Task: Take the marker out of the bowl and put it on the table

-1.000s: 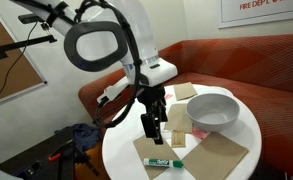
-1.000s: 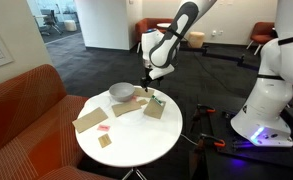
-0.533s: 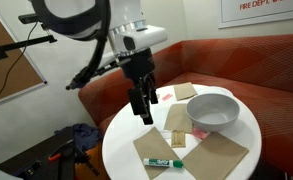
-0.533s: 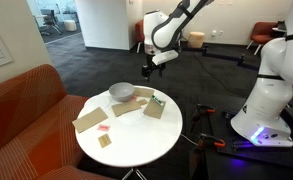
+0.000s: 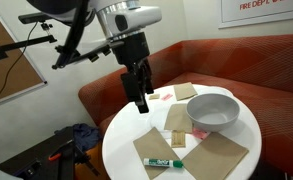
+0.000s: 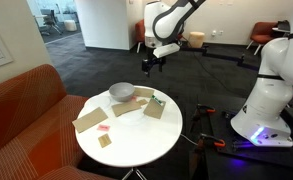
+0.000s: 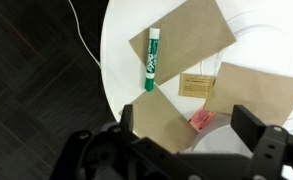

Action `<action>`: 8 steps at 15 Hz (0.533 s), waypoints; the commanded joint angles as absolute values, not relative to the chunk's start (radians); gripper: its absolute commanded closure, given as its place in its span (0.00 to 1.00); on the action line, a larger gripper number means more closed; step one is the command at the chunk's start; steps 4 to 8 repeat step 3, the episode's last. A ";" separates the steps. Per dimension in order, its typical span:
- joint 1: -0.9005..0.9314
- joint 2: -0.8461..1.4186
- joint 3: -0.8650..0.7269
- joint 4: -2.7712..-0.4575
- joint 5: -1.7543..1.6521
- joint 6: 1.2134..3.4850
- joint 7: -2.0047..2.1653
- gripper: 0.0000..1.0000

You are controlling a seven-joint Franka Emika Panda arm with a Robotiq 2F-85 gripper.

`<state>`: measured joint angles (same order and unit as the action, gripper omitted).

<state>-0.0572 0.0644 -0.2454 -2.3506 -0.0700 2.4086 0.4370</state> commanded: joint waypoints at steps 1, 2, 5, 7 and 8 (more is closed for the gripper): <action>-0.086 0.064 -0.217 -2.349 -0.073 2.407 0.438 0.00; -0.086 0.064 -0.217 -2.349 -0.073 2.406 0.438 0.00; -0.086 0.064 -0.217 -2.349 -0.073 2.406 0.438 0.00; -0.086 0.064 -0.217 -2.349 -0.073 2.406 0.438 0.00; -0.086 0.064 -0.217 -2.349 -0.073 2.406 0.438 0.00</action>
